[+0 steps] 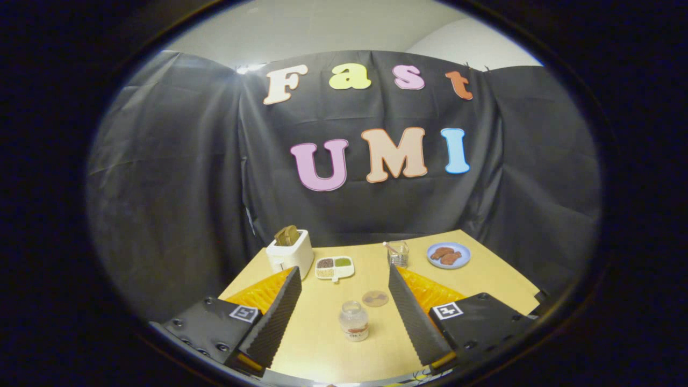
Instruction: Take the bottle from table, then pour the juice into the cup, finally place the bottle on the coaster
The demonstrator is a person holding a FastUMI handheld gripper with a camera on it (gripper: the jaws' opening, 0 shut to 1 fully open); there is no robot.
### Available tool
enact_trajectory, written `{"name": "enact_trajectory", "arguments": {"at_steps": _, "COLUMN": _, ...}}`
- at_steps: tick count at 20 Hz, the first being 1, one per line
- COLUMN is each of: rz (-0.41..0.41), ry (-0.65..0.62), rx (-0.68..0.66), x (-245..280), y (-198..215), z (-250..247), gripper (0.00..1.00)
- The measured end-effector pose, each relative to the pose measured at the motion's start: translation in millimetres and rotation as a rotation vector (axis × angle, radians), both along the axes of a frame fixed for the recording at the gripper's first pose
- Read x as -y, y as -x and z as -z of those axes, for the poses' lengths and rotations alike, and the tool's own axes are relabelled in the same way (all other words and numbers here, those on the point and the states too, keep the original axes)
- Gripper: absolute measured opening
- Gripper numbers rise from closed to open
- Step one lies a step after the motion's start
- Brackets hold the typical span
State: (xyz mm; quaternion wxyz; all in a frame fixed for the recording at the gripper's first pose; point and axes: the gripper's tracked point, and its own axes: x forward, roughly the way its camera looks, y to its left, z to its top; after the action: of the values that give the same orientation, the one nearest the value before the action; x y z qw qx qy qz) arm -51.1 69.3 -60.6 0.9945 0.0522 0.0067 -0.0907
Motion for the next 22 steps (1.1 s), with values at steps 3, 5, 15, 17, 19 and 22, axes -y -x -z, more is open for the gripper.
{"name": "enact_trajectory", "arguments": {"at_steps": 3, "rz": 0.03, "ry": -0.001, "rx": -0.04, "x": -10, "y": 5, "z": 28, "gripper": 1.0}}
{"name": "enact_trajectory", "arguments": {"at_steps": 5, "rz": 0.045, "ry": -0.002, "rx": -0.074, "x": -20, "y": 6, "z": 50, "gripper": 1.0}}
{"name": "enact_trajectory", "arguments": {"at_steps": 15, "rz": 0.129, "ry": 0.003, "rx": -0.154, "x": -29, "y": -28, "z": 149, "gripper": 1.0}}
{"name": "enact_trajectory", "arguments": {"at_steps": 17, "rz": 0.153, "ry": -0.019, "rx": -0.158, "x": -20, "y": -41, "z": 170, "gripper": 1.0}}
{"name": "enact_trajectory", "arguments": {"at_steps": 19, "rz": 0.161, "ry": -0.041, "rx": -0.17, "x": -12, "y": -55, "z": 190, "gripper": 1.0}}
{"name": "enact_trajectory", "arguments": {"at_steps": 22, "rz": 0.151, "ry": -0.046, "rx": -0.2, "x": -5, "y": -74, "z": 215, "gripper": 1.0}}
